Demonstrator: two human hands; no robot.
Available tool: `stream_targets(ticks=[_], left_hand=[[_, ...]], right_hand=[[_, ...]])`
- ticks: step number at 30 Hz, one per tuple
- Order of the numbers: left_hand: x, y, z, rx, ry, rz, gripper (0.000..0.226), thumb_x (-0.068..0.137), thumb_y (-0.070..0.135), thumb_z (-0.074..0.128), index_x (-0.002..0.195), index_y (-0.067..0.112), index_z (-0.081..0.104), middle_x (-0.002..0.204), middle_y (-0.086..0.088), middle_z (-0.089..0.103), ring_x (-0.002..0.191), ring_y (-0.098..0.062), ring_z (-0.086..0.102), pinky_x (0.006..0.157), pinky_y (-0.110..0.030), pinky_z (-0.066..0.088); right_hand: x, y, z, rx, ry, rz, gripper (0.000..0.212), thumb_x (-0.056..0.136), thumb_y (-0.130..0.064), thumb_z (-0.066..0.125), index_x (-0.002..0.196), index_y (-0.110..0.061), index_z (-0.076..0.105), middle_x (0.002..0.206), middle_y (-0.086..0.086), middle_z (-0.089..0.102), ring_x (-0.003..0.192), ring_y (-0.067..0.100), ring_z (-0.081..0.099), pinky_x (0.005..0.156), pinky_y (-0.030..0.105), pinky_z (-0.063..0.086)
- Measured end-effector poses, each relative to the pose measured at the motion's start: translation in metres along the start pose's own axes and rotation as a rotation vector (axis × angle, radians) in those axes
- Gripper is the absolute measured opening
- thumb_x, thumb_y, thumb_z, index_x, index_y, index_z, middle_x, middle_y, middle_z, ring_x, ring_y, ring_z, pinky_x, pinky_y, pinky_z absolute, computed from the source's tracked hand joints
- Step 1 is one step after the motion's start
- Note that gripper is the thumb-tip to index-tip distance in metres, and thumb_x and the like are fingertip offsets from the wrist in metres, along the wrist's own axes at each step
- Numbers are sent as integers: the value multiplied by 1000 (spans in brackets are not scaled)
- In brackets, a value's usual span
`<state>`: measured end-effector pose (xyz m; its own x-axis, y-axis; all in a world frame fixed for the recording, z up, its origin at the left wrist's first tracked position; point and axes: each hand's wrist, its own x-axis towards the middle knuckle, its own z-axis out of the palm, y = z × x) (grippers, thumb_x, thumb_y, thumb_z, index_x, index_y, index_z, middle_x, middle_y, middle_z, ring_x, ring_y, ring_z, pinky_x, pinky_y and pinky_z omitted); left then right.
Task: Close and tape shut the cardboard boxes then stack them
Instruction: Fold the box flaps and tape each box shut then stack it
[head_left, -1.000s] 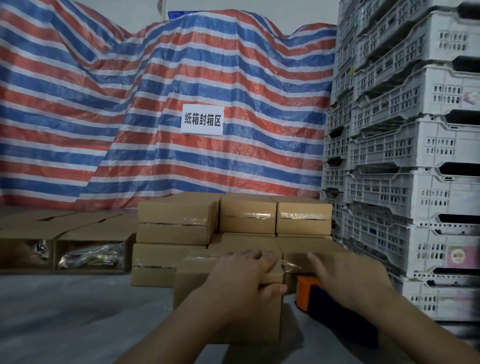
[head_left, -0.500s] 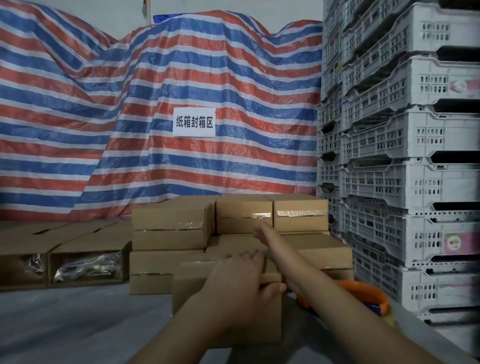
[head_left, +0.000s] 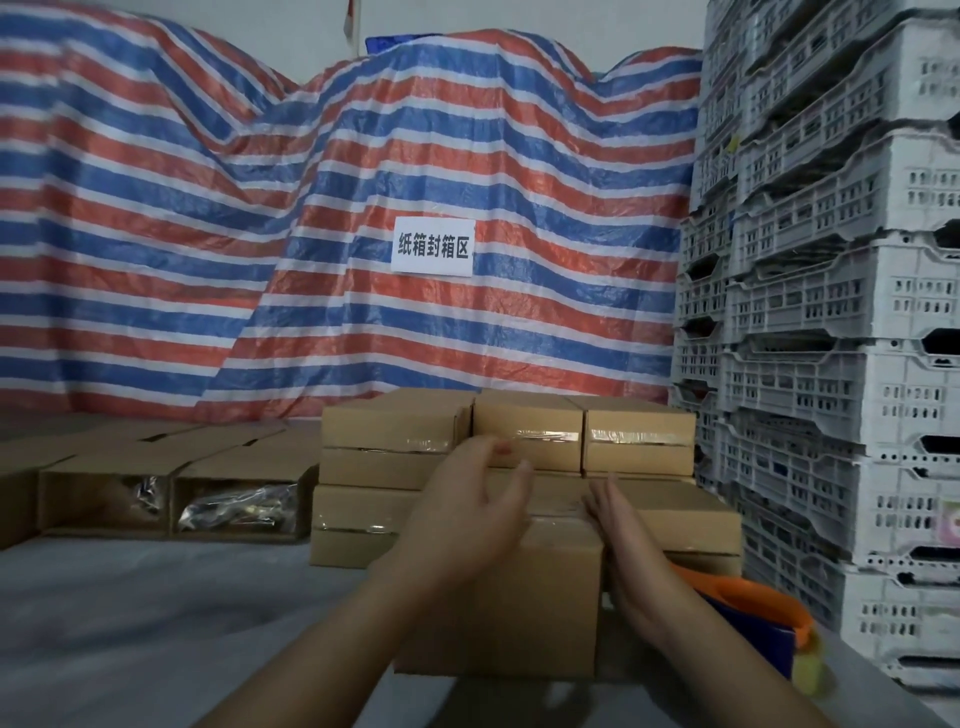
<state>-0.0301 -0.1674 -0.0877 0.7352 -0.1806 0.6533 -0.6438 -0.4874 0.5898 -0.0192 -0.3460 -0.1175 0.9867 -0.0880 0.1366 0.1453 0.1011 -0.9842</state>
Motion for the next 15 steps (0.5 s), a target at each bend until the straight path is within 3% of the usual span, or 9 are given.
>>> stream_targets(ticks=[1,3,5,8,11,15], left_hand=[[-3,-5,-8,25,48,-4,33,95,51,50,126,38,51,120,19,55,95,9,58,73,-12,46],[-12,-20,-21,40,109,-66,42,94,55,48,133,38,48,127,18,55,103,7,55,83,-17,46],[-23,-34,-27,30,142,-185,60,92,59,46,145,31,40,142,10,49,109,5,46,86,-20,41],[-42,-48,-22,-110,100,-375,79,81,67,44,150,30,34,150,0,44,131,-15,44,104,-35,37],[-61,-55,-12,-357,71,-497,75,68,72,49,137,43,45,130,6,57,116,-17,53,104,-40,40],[-69,-61,-10,-455,57,-521,49,69,70,51,114,50,49,108,17,59,104,-14,57,100,-44,45]], right_hand=[[2,-3,0,-36,36,-3,65,99,-65,27,154,-30,31,148,4,50,126,22,54,105,40,35],[4,-5,1,-107,74,-25,68,100,-63,25,158,-28,26,161,6,33,145,28,35,117,47,25],[1,0,3,-157,63,-42,74,95,-68,26,158,-30,22,164,3,28,148,27,29,122,51,22],[-8,16,7,-203,53,14,98,73,-81,30,158,-34,20,164,1,26,149,26,27,122,51,21],[-13,30,6,-226,50,58,104,64,-85,34,157,-40,22,161,7,30,146,33,31,120,56,24],[-24,35,0,-374,-52,111,106,59,-84,38,156,-45,17,157,7,37,144,35,33,118,54,30]])
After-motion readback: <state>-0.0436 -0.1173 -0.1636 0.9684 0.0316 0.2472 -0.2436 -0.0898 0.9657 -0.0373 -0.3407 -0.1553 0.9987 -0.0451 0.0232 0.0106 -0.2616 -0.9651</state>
